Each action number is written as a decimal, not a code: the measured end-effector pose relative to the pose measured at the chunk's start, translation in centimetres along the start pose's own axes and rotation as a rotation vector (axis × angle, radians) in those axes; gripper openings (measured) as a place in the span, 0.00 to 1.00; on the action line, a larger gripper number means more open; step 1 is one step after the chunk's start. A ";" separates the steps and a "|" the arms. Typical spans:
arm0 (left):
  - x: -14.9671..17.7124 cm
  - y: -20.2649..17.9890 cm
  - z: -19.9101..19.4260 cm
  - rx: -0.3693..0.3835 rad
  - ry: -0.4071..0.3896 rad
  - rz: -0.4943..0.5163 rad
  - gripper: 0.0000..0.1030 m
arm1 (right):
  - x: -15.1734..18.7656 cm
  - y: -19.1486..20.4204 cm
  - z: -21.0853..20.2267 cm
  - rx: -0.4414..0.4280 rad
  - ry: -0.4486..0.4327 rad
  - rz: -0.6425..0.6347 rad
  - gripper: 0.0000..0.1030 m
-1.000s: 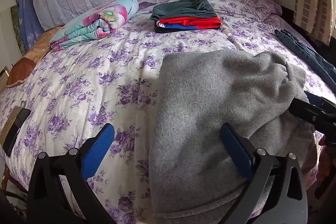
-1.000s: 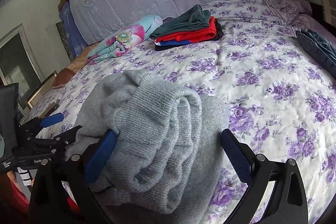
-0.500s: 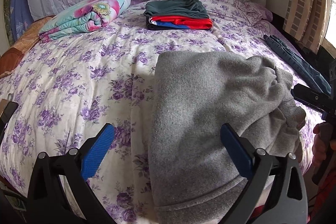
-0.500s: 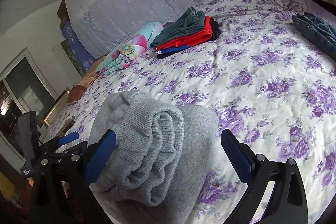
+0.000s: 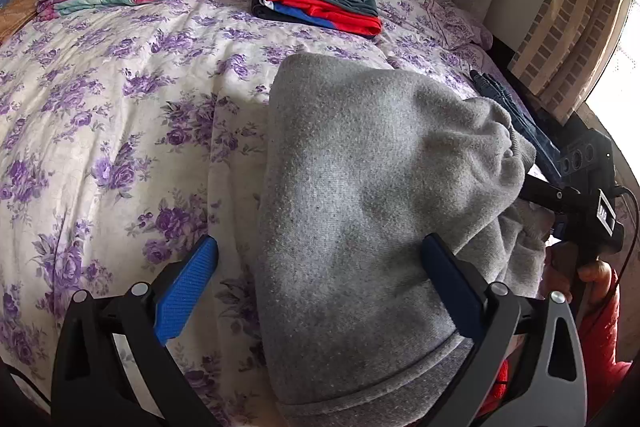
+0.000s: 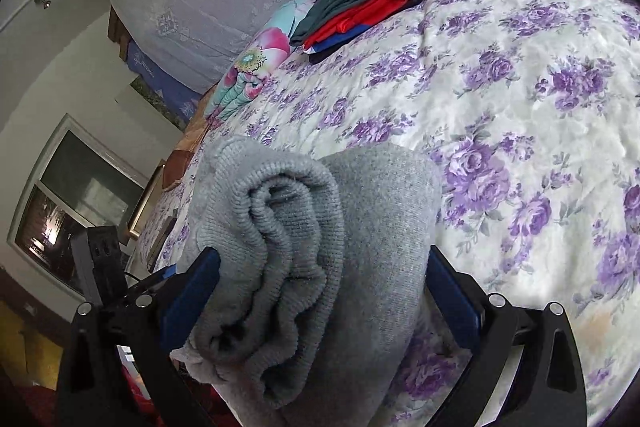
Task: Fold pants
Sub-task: 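Grasp the bundle with the right gripper beside the left gripper, then carry the bundle with both grippers over the green and red clothes stack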
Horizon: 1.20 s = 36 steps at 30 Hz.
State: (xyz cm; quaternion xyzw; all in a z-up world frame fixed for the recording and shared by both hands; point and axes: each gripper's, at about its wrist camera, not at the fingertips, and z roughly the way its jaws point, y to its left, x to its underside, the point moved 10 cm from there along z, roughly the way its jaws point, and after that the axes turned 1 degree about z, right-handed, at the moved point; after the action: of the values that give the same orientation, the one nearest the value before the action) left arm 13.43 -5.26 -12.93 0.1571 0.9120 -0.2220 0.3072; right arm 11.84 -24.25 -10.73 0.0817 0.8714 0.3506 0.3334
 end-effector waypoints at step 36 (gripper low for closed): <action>-2.3 -5.3 -3.1 -0.231 -0.097 0.250 0.52 | -0.8 2.7 -2.4 0.015 -0.180 -0.133 0.63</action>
State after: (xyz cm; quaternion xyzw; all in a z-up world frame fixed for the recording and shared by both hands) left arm 11.41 -8.56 -7.65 0.2224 0.8888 -0.0832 0.3920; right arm 10.70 -23.86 -7.20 0.0575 0.8440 0.3123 0.4323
